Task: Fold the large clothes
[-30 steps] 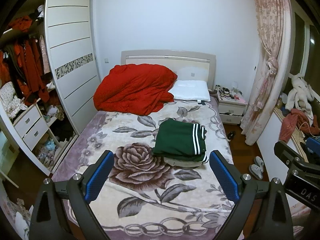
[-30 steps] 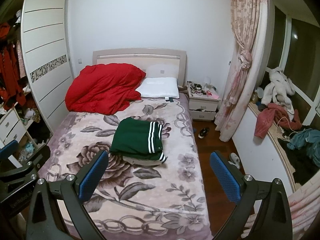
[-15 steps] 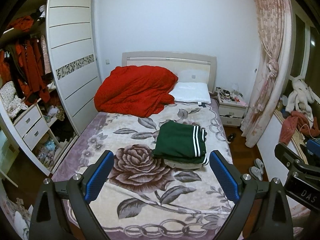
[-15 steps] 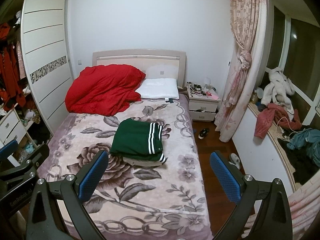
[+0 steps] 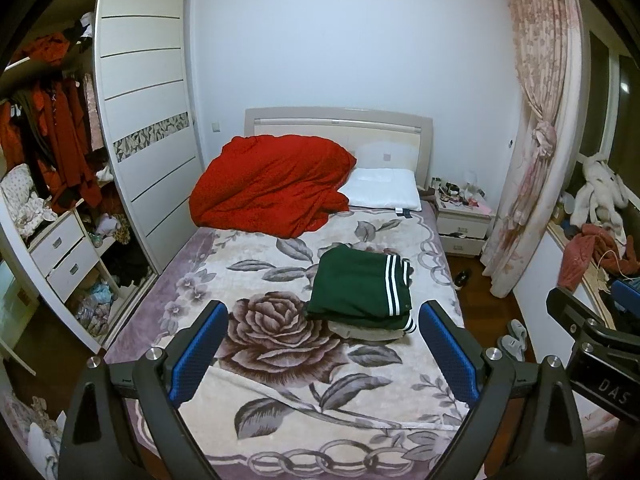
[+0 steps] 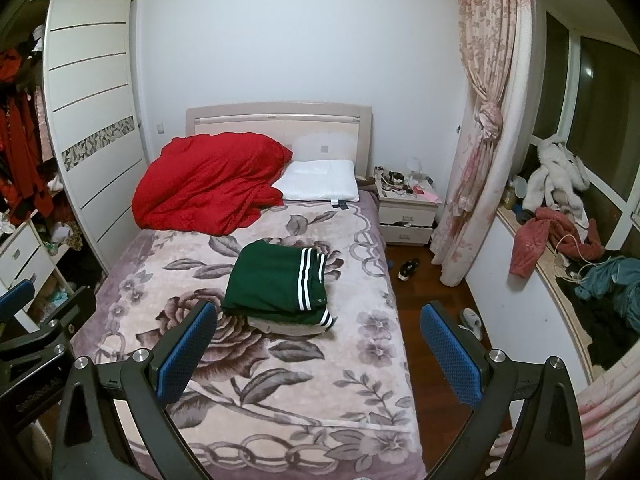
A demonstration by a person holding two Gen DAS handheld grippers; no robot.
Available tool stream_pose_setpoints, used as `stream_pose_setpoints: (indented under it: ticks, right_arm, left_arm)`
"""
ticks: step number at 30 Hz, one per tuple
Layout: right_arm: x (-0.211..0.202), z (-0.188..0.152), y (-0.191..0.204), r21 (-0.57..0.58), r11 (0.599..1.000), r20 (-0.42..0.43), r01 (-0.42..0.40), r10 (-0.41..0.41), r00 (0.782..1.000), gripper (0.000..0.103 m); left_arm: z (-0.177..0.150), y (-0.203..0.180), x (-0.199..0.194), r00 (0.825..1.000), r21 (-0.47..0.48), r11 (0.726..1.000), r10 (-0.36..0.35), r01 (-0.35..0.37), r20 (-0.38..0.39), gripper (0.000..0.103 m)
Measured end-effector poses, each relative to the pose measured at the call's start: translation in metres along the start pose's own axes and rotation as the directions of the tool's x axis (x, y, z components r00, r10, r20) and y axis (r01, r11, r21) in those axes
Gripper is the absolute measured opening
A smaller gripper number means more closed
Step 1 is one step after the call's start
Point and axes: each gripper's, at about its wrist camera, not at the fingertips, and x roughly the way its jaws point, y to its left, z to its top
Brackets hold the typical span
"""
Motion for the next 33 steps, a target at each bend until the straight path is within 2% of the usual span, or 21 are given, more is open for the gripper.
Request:
stream_pose_setpoints:
  ticks: [15,33]
  right_arm:
    - [-0.004,-0.005,0.0,0.01,1.0,0.006,0.006,-0.006,1.0,0.103]
    - [-0.011,-0.014,-0.003,0.02,1.0,0.009,0.015,-0.015,1.0,0.103]
  left_arm:
    - [0.011,0.0,-0.008,1.0,-0.005,1.0,0.01,-0.01,0.019,0.097]
    - [0.005,-0.001,-0.015,1.0,-0.011,1.0,0.021,-0.021,0.022,0.097]
